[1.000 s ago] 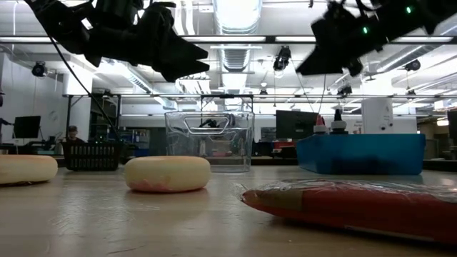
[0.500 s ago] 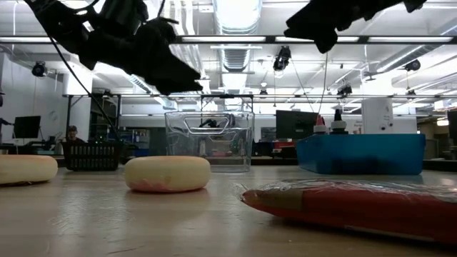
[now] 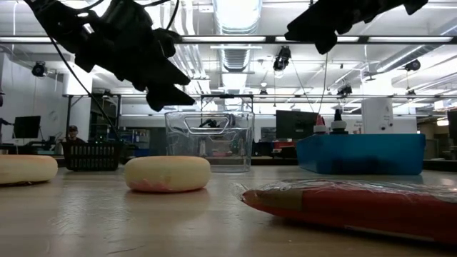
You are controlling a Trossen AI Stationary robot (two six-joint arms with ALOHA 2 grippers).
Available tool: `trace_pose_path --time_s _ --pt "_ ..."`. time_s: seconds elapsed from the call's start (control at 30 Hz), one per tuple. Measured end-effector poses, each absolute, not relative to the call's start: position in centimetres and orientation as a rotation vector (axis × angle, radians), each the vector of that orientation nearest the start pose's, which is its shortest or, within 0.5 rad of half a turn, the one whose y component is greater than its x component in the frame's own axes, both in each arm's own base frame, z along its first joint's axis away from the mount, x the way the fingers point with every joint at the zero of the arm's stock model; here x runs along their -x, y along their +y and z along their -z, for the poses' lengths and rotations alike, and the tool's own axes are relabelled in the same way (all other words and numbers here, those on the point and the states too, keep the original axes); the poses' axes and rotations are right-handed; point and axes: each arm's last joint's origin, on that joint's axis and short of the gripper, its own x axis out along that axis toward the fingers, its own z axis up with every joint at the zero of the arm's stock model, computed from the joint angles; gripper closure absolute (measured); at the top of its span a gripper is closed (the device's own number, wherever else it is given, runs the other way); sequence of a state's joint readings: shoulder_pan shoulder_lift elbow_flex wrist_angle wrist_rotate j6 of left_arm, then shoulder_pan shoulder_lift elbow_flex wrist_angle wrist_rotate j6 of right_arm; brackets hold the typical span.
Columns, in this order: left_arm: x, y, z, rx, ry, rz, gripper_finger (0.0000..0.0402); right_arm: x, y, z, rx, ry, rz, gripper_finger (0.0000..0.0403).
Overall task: Pick & Place Food Item
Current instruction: Put the black food coloring bottle into the blue bin
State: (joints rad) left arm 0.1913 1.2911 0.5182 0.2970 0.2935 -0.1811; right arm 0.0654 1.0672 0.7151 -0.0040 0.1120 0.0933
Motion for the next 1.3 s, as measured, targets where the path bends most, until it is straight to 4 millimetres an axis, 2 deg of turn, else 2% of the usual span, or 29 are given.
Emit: trace_pose_path --time_s 0.1,0.33,0.63,0.7,0.9,1.03,1.13,1.3 --pt "-24.6 3.9 -18.5 0.374 0.473 0.038 0.009 -23.3 1.2 -27.3 -0.061 0.351 0.063 0.0275" --pt "-24.5 3.7 -18.3 0.696 0.512 -0.042 0.009 -23.3 1.2 -27.3 -0.135 0.348 0.076 0.0272" --pt "-24.6 3.5 -18.7 0.815 0.525 -0.068 0.009 -23.3 1.2 -27.3 -0.143 0.349 0.077 0.0283" --pt "-24.8 3.5 -19.4 0.8 0.501 -0.058 0.009 -23.3 1.2 -27.3 -0.141 0.349 0.077 0.0285" --pt "-25.2 4.0 -23.6 0.626 0.315 -0.113 0.009 -23.3 1.2 -27.3 -0.139 0.349 0.077 0.028" --pt "-24.6 3.5 -26.6 0.642 0.232 -0.085 0.009 -23.3 1.2 -27.3 -0.139 0.349 0.077 0.0274" --pt "-23.6 1.7 -28.1 0.666 0.261 -0.025 0.009 -23.3 1.2 -27.3 -0.139 0.35 0.078 0.0271" --pt "-21.5 -3.1 -30.0 0.614 0.223 0.068 0.009 -23.3 1.2 -27.3 -0.139 0.349 0.077 0.0273"
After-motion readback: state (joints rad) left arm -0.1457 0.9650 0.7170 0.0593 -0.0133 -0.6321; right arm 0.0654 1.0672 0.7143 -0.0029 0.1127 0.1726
